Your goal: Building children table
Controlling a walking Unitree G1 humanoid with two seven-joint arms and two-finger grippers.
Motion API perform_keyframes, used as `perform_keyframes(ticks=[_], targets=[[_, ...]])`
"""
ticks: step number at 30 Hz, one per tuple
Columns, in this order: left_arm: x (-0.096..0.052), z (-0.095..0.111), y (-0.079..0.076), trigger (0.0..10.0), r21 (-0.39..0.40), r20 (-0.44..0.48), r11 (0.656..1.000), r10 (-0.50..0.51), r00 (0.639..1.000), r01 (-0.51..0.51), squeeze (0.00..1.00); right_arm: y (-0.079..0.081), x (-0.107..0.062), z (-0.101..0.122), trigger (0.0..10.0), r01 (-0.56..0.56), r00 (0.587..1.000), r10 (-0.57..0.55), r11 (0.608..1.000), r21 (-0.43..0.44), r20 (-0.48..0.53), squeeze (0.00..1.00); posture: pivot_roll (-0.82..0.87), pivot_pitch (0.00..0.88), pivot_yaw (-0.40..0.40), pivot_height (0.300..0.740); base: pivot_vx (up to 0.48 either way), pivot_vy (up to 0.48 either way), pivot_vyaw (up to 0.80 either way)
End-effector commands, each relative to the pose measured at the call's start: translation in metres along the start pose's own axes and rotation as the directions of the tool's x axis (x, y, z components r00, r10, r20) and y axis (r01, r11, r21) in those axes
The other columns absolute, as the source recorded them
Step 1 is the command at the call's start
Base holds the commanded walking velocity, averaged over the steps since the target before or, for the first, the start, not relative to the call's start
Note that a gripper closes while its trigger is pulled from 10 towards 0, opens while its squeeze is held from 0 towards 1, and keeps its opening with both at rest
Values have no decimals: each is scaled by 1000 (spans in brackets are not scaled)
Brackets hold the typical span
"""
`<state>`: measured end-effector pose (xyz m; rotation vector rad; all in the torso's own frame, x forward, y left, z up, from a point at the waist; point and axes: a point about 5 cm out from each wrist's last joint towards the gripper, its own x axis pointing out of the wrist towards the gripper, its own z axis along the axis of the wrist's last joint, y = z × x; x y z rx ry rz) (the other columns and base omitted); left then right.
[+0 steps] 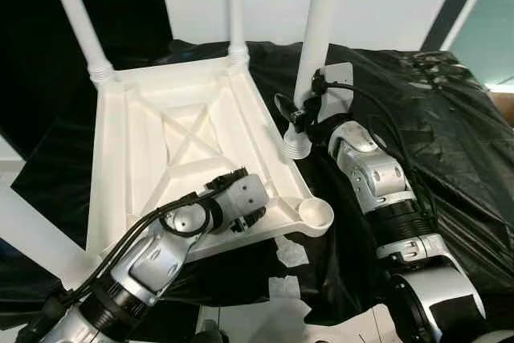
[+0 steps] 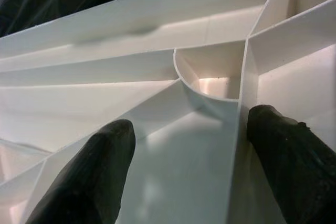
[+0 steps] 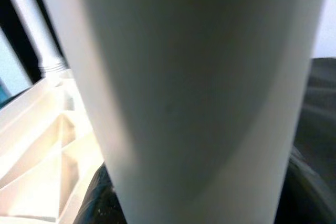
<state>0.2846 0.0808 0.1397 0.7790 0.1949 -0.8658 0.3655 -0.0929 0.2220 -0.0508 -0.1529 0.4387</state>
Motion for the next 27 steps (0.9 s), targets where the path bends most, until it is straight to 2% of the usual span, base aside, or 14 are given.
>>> perform_keyframes(ticks=[1, 4, 6, 8, 15, 17, 23, 24, 27], targets=[[1, -4, 23, 10000, 20, -39, 965, 264, 964, -263, 0, 4, -1, 3, 10000, -18, 999, 18, 1000, 2, 30, 0, 158, 57, -49, 740, 0, 0, 0], [13, -3, 38, 10000, 49, -55, 949, 313, 948, -310, 0, 5, -2, 1, 10000, -30, 999, 30, 1000, -5, 28, 0, 150, 55, -46, 740, 0, 0, 0], [14, -3, 40, 10000, 54, -59, 947, 318, 946, -315, 0, 4, -2, 1, 10000, -30, 999, 31, 1000, -9, 29, 0, 150, 55, -46, 740, 0, 0, 0], [17, -3, 50, 10000, 59, -70, 934, 356, 932, -352, 0, 4, -4, -1, 10000, -39, 999, 39, 999, 4, 19, 0, 142, 55, -42, 740, 0, 0, 0], [17, -10, 66, 10000, 110, -103, 922, 381, 919, -370, 0, 3, -7, -2, 10000, -37, 999, 37, 999, 9, 15, 0, 140, 56, -38, 740, 0, 0, 0], [14, -10, 68, 10000, 107, -94, 931, 360, 928, -350, 0, 5, -10, -3, 10000, -44, 999, 44, 999, 10, 17, 0, 140, 56, -32, 740, 0, 0, 0], [11, -6, 63, 10000, 68, -54, 949, 312, 949, -308, 0, 7, -15, -4, 10000, -49, 999, 49, 999, 18, 17, 0, 140, 55, -29, 740, 0, 0, 0], [9, -1, 57, 10000, 30, -15, 961, 274, 962, -273, 0, 9, -19, -6, 10000, -52, 999, 51, 998, 27, 15, 0, 140, 55, -29, 740, 0, 0, 0], [8, 2, 52, 10000, 6, 13, 968, 249, 968, -249, 0, 10, -22, -7, 10000, -54, 998, 54, 998, 33, 14, 0, 140, 55, -29, 740, 0, 0, 0]])
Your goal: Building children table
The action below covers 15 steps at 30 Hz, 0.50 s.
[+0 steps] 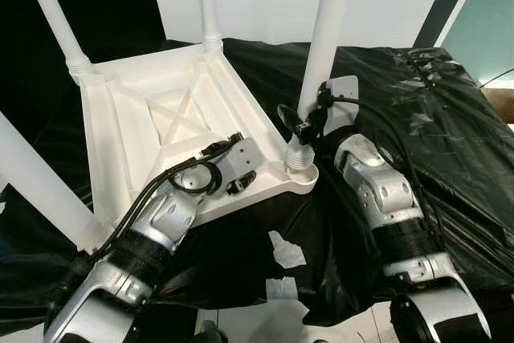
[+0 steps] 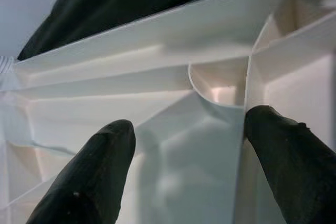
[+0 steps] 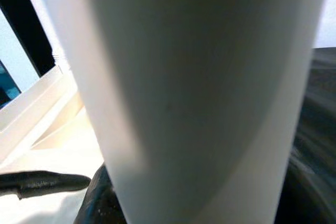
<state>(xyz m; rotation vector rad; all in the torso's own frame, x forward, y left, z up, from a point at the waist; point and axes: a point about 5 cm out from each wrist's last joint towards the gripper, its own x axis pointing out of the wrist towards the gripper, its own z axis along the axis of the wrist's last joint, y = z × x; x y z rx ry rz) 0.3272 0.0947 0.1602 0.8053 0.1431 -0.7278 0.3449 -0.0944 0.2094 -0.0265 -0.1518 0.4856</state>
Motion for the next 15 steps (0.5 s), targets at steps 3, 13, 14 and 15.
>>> perform_keyframes(ticks=[3, 13, 14, 15], targets=[[-12, 18, -17, 10000, -110, 173, 994, -6, 985, 25, 0, 9, -11, -6, 10000, -20, 1000, 21, 999, 26, -15, 0, 139, 60, -27, 740, 0, 0, 0], [-36, 47, -27, 10000, -251, 360, 962, -10, 933, 107, 0, 2, -22, -23, 10000, -7, 994, 9, 1000, 17, -105, 0, 145, 55, -38, 740, 0, 0, 0], [-38, 49, -26, 10000, -260, 369, 960, -3, 929, 106, 0, 1, -23, -23, 10000, -4, 994, 5, 1000, 15, -109, 0, 145, 55, -38, 740, 0, 0, 0], [-40, 51, -26, 10000, -271, 380, 956, 2, 925, 110, 0, -1, -25, -24, 10000, 7, 993, -6, 1000, 13, -115, 0, 145, 55, -39, 740, 0, 0, 0]])
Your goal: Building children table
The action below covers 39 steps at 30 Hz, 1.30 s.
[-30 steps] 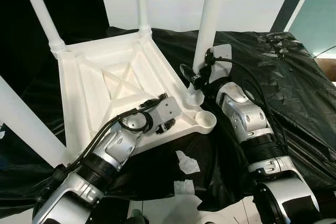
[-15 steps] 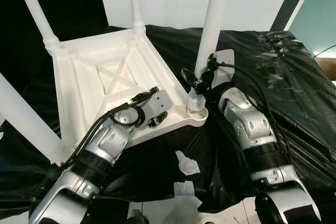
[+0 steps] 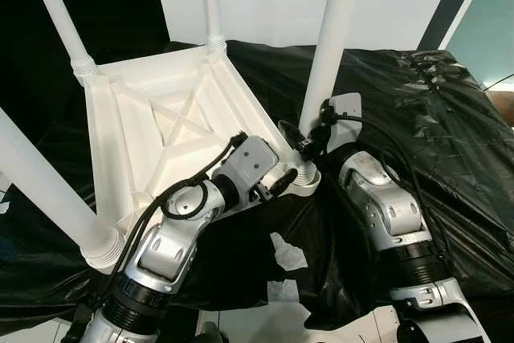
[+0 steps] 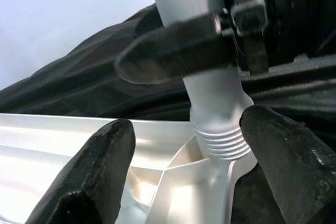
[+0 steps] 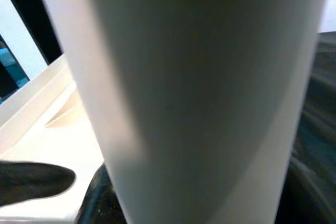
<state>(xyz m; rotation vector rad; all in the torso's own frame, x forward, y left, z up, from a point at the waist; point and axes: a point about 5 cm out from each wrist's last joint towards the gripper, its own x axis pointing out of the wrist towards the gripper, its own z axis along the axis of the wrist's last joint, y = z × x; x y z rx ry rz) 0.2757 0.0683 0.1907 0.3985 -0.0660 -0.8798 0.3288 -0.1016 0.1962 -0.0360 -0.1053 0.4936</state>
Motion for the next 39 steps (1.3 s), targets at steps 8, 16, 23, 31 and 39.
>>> perform_keyframes(ticks=[8, 16, 23, 31, 39], targets=[[-10, 10, -9, 10000, -48, 38, 999, 1, 999, 0, 0, -11, -12, -17, 10000, 59, 994, -58, 998, 8, -97, 0, 140, 53, -37, 740, 0, 0, 0], [-9, 14, -8, 10000, -64, 29, 998, 13, 1000, -11, 0, -10, -7, -22, 10000, -13, 996, 21, 996, 89, -88, 0, 142, 53, -34, 740, 0, 0, 0], [-11, 16, -8, 10000, -65, 26, 998, 20, 999, -18, 0, -16, -13, -31, 10000, -98, 991, 104, 992, 75, -88, 0, 139, 62, -28, 740, 0, 0, 0], [-12, 18, -4, 10000, -63, 20, 998, 33, 999, -31, 0, -32, -13, -35, 10000, -72, 991, 76, 996, 46, -113, 0, 138, 69, -26, 740, 0, 0, 0], [-12, 20, -4, 10000, -66, 14, 997, 39, 999, -38, 0, -34, -7, -34, 10000, -91, 990, 99, 993, 76, -98, 0, 131, 74, -20, 740, 0, 0, 0]])
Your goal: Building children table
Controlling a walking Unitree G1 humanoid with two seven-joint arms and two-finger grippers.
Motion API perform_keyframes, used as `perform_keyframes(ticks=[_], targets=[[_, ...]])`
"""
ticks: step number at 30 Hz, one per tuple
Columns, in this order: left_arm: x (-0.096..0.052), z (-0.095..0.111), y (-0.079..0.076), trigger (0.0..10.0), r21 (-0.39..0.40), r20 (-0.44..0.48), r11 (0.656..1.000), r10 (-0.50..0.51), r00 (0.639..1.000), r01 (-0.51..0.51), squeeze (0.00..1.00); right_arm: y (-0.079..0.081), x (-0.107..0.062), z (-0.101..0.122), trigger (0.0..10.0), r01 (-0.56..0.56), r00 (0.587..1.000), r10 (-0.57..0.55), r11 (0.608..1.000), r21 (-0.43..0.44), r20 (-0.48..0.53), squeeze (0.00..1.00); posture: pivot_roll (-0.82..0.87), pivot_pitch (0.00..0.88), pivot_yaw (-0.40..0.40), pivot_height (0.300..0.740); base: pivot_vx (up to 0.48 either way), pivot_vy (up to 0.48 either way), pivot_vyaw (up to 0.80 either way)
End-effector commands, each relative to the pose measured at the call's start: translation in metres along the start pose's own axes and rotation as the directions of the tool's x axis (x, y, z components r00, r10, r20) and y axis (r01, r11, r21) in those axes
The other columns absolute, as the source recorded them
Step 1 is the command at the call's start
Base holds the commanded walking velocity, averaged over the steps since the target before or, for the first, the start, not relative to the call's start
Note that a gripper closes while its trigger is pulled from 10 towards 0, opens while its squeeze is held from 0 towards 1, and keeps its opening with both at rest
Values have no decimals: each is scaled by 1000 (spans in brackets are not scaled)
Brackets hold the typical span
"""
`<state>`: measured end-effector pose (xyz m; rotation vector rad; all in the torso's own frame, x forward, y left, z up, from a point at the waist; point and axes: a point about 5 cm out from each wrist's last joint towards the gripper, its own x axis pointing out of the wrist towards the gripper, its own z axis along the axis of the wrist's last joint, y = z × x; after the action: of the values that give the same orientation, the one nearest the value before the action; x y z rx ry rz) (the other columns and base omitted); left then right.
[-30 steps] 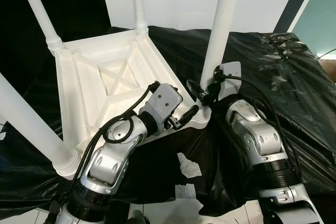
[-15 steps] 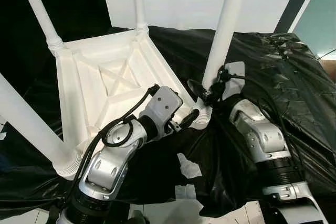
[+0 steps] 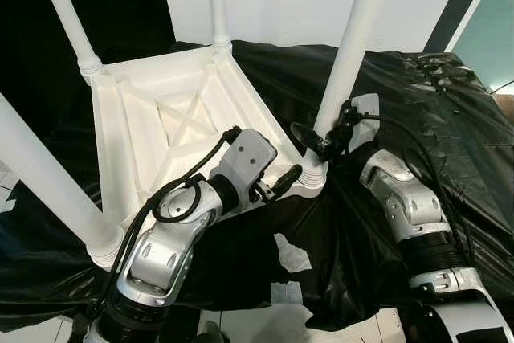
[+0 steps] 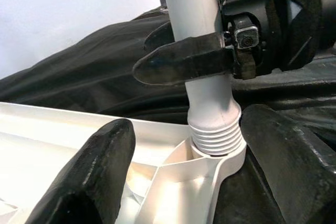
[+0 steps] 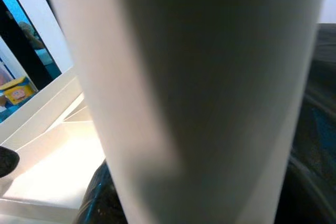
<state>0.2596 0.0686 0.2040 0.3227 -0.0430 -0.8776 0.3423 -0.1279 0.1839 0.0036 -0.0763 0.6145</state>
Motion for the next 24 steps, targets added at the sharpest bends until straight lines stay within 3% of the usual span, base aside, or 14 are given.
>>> perform_keyframes(ticks=[1, 8, 16, 24], targets=[[-1, 5, 2, 10000, 12, 6, 999, 34, 999, -35, 0, -2, -5, -20, 10000, 9, 997, -7, 1000, 19, -82, 0, 130, 77, -20, 740, 0, 0, 0], [-1, 6, 3, 10000, 16, 6, 999, 39, 999, -39, 0, 13, -13, -33, 10000, -66, 995, 64, 998, -23, -80, 0, 131, 82, -19, 740, 0, 0, 0], [-2, 8, 5, 10000, 15, 6, 999, 43, 999, -43, 0, 16, -26, -51, 10000, -96, 994, 90, 992, -82, -63, 0, 131, 85, -12, 740, 0, 0, 0], [-2, 10, 6, 10000, 18, 6, 999, 43, 999, -43, 0, 17, -28, -57, 10000, -134, 990, 131, 990, -51, -61, 0, 133, 86, -6, 740, 0, 0, 0]])
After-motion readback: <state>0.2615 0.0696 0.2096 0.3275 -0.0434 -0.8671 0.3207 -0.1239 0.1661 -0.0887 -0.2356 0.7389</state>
